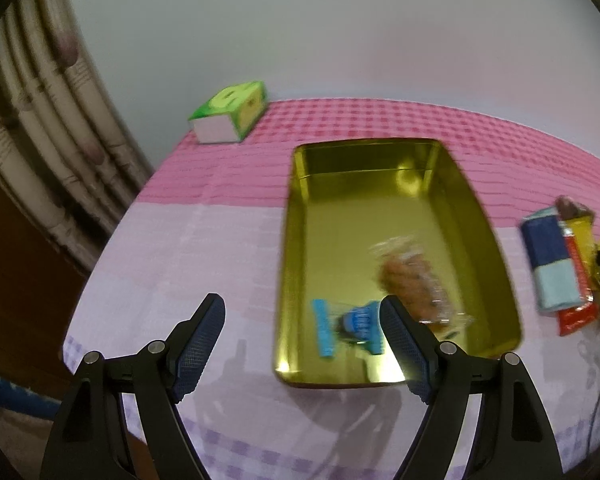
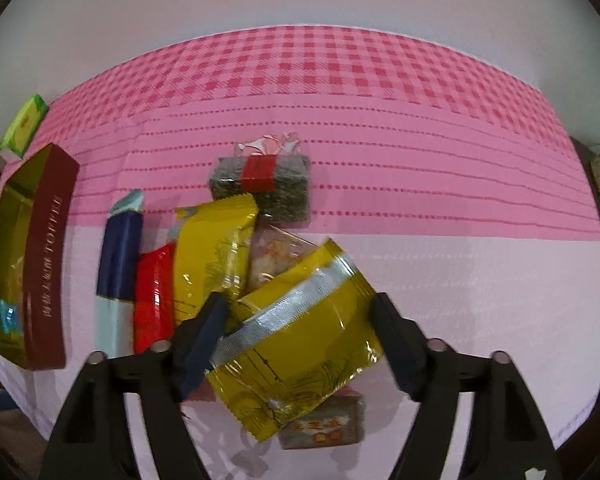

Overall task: Organize snacks
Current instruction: 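Move the right tool back to the pile and grasp the yellow packet, then lift the yellow packet with the right tool while the left tool reaches the blue-and-white bar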

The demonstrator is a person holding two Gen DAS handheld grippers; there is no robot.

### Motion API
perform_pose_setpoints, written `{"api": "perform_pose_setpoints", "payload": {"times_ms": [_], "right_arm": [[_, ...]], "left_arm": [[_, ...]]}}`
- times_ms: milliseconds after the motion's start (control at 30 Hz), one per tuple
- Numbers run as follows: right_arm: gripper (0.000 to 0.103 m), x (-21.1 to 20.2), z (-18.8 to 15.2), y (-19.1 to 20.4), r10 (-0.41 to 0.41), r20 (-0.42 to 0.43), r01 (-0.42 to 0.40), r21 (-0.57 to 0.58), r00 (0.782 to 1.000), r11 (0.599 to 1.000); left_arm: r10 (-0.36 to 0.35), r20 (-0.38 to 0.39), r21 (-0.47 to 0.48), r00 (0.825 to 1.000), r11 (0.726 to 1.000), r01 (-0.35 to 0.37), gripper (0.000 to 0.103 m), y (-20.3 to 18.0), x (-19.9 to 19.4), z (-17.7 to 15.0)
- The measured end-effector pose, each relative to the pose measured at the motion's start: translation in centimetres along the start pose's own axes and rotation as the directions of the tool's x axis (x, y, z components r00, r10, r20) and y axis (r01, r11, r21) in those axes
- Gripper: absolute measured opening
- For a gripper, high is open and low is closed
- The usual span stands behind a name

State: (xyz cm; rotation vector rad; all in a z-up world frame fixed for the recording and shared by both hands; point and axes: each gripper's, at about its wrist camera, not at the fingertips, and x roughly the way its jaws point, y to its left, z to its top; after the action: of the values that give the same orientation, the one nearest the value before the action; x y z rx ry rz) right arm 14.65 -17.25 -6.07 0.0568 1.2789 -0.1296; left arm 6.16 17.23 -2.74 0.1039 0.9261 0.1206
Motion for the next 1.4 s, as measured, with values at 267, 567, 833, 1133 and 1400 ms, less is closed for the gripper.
{"api": "perform_pose_setpoints", "payload": {"times_ms": [267,567,833,1133,1400], "right_arm": [[0.088,0.1,-1.1,-1.4,-0.068,-0.003,0.067,-0.038,0.998,0.997],[0.084,1.0,-0.8,-4.1,0.015,0.038,-0.015,-0.013,0.999,1.000],[0.065,2.2,-1.2,-5.1,0.062,0.069,-0.062,-0.008,0.996,0.998],[0.057,2.0,-2.3,-7.6,-0.007,0.163,0.010,-0.017,0.987,1.000],[0.057,2.0,-2.9,-10.4,-0.040,0.267,0.031,0.038,0.963,0.999]], "left_arm": [[-0.049,0.009,0.077,0.999,0.996,0.048,0.080,-5.1,-0.5,0.6],[-0.145,-0.014,0.114,0.989,0.983,0.146,0.080,-11.5,-0.3,2.1],[-0.222,-0.075,0.081,0.972,0.970,0.228,0.080,-14.7,1.5,3.3],[-0.281,-0.094,0.049,0.955,0.957,0.286,0.080,-17.0,2.7,3.5],[-0.345,-0.091,0.080,0.934,0.933,0.352,0.080,-19.3,3.2,4.0]]}}
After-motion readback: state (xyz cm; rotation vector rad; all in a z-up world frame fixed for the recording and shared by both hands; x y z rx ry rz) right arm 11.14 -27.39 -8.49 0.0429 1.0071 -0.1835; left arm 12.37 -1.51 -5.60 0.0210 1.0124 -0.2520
